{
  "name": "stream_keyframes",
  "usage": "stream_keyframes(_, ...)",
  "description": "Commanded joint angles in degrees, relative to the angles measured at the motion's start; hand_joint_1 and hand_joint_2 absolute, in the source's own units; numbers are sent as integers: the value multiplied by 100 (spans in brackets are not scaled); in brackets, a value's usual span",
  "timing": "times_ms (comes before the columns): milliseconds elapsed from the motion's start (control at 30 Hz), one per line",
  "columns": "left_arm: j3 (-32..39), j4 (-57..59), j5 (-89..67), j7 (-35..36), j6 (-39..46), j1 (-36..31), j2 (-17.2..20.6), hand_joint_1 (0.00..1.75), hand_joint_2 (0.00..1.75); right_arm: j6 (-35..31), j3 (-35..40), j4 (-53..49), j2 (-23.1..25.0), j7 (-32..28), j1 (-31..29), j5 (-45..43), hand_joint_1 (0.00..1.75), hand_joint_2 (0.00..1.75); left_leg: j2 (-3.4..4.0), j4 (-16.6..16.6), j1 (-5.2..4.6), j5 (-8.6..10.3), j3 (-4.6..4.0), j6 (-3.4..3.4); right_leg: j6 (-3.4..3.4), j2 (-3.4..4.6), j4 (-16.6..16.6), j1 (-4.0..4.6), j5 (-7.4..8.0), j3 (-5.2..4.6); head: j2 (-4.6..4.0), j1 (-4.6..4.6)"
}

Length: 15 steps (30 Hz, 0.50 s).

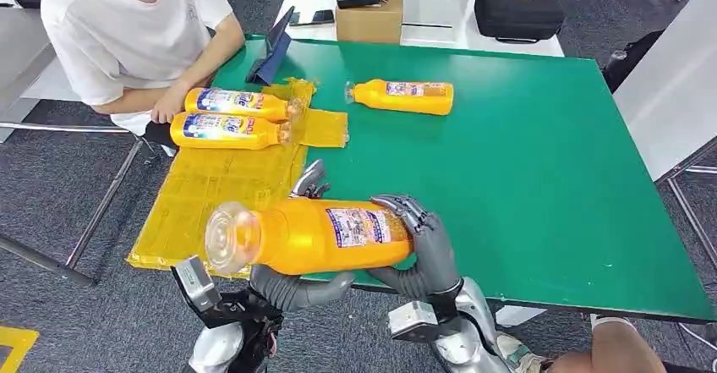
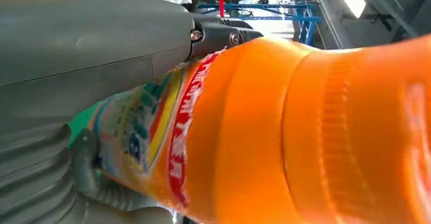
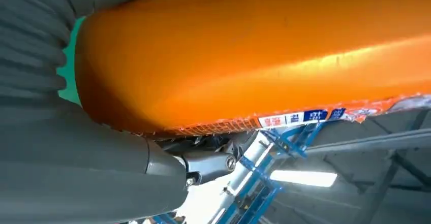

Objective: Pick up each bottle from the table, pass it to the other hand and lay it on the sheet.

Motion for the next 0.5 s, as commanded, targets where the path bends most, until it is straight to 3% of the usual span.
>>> stream_keyframes(33,-189,375,144,79,-182,-238,234,0,175,128,401,374,-266,-2,-304,-24,154,175,4,-8,3,-4,23,-6,-10,-1,-8,4,-3,23,0,2)
stream_keyframes(67,-235,420,327,199,-400,-291,226,0,175,205,547,529,-282,-2,-346,64,162,175,5,-6,3,-3,17,-5,-8,1,-6,4,-2,17,0,0)
stream_keyframes(200,-502,596,368,349,-706,-418,159,0,175,-93,1058,1003,-240,-2,-582,165,168,175,8,-7,5,-6,26,-8,-11,2,-10,7,-3,26,-2,0)
stream_keyframes(467,-531,875,520,582,-706,-574,75,0,175,-174,1239,1187,-47,-2,-626,166,168,175,4,-7,3,-3,19,-5,-7,-1,-6,4,-3,18,-2,0)
stream_keyframes(500,-548,992,535,650,-711,-622,67,63,175,-204,1264,1193,-37,-2,-628,172,162,175,6,-5,6,-7,28,-8,-12,-1,-7,8,-6,28,0,0)
